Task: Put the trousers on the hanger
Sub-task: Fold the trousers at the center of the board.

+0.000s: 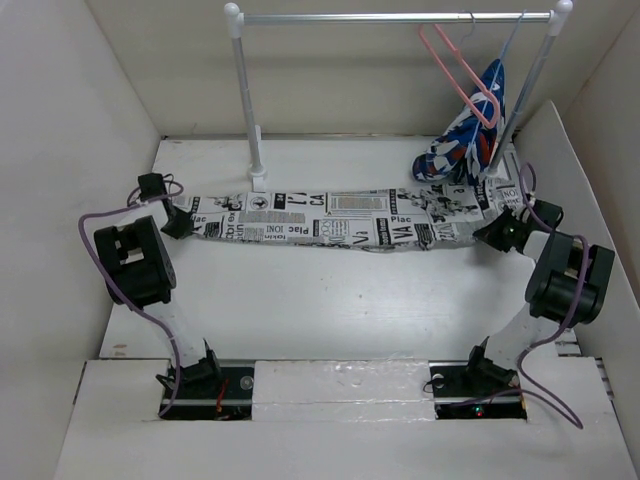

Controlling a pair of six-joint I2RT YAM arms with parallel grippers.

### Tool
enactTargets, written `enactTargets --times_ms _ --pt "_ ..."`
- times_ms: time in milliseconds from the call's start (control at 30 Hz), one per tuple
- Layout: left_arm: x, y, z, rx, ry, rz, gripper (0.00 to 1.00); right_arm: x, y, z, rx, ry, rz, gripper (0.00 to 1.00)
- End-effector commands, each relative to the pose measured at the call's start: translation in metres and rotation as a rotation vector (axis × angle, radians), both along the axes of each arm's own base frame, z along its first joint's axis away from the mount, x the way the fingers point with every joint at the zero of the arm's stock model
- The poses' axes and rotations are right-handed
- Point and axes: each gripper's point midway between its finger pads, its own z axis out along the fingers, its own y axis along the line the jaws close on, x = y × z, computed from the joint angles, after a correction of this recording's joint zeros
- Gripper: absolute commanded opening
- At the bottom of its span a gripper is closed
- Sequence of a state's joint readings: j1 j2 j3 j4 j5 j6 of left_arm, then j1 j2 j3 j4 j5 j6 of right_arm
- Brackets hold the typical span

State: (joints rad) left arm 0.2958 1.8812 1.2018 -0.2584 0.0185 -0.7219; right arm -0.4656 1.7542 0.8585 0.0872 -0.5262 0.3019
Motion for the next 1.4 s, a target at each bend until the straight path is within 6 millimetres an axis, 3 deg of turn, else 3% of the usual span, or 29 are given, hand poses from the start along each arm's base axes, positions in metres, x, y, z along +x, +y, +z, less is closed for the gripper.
enactTargets --times_ms 0,167,200,267,333,367,400,433,467,500,533,633,733,767,900,933,967,1000,1067,1100,1167,1200,1233,1300,1333,1367 --pt "-0.073 0.042 -0.031 0.049 0.220 0.114 0.00 -0.019 -0.009 0.015 -0.094 0.010 -0.012 0.00" --pt "-0.116 0.049 -0.027 0.093 0.285 0.142 0.00 -0.066 0.012 0.008 -0.103 0.084 0.041 0.00" --pt "-0.121 0.050 -0.025 0.107 0.297 0.150 0.00 -0.074 0.011 0.014 -0.115 0.072 0.034 0.00" --pt "-0.136 0.055 -0.017 0.154 0.331 0.177 0.00 -0.105 0.015 0.000 -0.094 0.119 0.024 0.00" --pt "-0.144 0.057 -0.010 0.180 0.334 0.188 0.00 -0.128 0.009 0.007 -0.106 0.106 0.000 0.00" --pt "-0.147 0.061 -0.007 0.204 0.340 0.206 0.00 -0.140 0.012 0.003 -0.100 0.114 -0.005 0.06" --pt "-0.146 0.060 -0.004 0.202 0.332 0.210 0.00 -0.145 0.012 0.007 -0.108 0.103 0.000 0.20" --pt "-0.145 0.059 0.000 0.191 0.320 0.223 0.09 -0.147 0.018 0.018 -0.118 0.069 0.022 0.53" --pt "-0.141 0.053 0.002 0.160 0.297 0.218 0.17 -0.148 0.020 0.023 -0.119 0.056 0.025 0.63" --pt "-0.138 0.047 0.003 0.132 0.274 0.207 0.24 -0.148 0.017 0.031 -0.124 0.050 0.017 0.68" --pt "-0.136 0.040 0.006 0.102 0.240 0.198 0.44 -0.155 0.018 0.032 -0.120 0.093 0.011 0.76" --pt "-0.124 0.019 0.015 -0.005 0.153 0.167 0.68 -0.156 -0.007 0.042 -0.179 0.104 -0.039 0.86" --pt "-0.112 0.005 0.034 0.011 0.106 0.117 0.69 -0.157 -0.032 0.039 -0.157 0.101 -0.125 0.89" --pt "-0.106 -0.006 0.043 0.026 0.072 0.079 0.69 -0.158 -0.041 0.026 -0.114 0.127 -0.157 0.90" --pt "-0.096 -0.035 0.054 0.045 0.012 -0.016 0.69 -0.142 -0.061 0.011 -0.070 0.086 -0.216 0.93" --pt "-0.094 -0.050 0.060 0.060 -0.017 -0.068 0.69 -0.132 -0.054 0.011 -0.001 0.038 -0.199 0.93" --pt "-0.090 -0.071 0.071 0.091 -0.069 -0.144 0.68 -0.122 -0.047 -0.008 0.066 0.057 -0.190 0.93" --pt "-0.090 -0.071 0.071 0.091 -0.070 -0.145 0.68 -0.122 -0.046 -0.007 0.070 0.054 -0.186 0.93" --pt "-0.094 -0.089 0.070 0.091 -0.091 -0.199 0.67 -0.119 -0.043 -0.017 0.096 0.064 -0.187 0.93" --pt "-0.094 -0.110 0.074 0.087 -0.134 -0.264 0.65 -0.118 -0.039 -0.024 0.124 0.071 -0.193 0.91" --pt "-0.096 -0.136 0.080 0.061 -0.181 -0.337 0.62 -0.113 -0.038 -0.028 0.135 0.032 -0.203 0.80" --pt "-0.093 -0.151 0.088 0.054 -0.229 -0.374 0.59 -0.112 -0.034 -0.026 0.161 0.018 -0.201 0.48" --pt "-0.099 -0.179 0.087 0.043 -0.236 -0.459 0.57 -0.111 -0.032 -0.022 0.164 0.001 -0.194 0.32" --pt "-0.100 -0.210 0.092 0.037 -0.263 -0.549 0.46 -0.114 -0.031 -0.011 0.142 -0.002 -0.188 0.02" --pt "-0.101 -0.222 0.092 0.051 -0.262 -0.583 0.43 -0.112 -0.036 0.016 0.068 -0.055 -0.183 0.00" --pt "-0.112 -0.252 0.092 0.049 -0.260 -0.676 0.38 -0.115 -0.037 0.031 0.032 -0.066 -0.175 0.00"
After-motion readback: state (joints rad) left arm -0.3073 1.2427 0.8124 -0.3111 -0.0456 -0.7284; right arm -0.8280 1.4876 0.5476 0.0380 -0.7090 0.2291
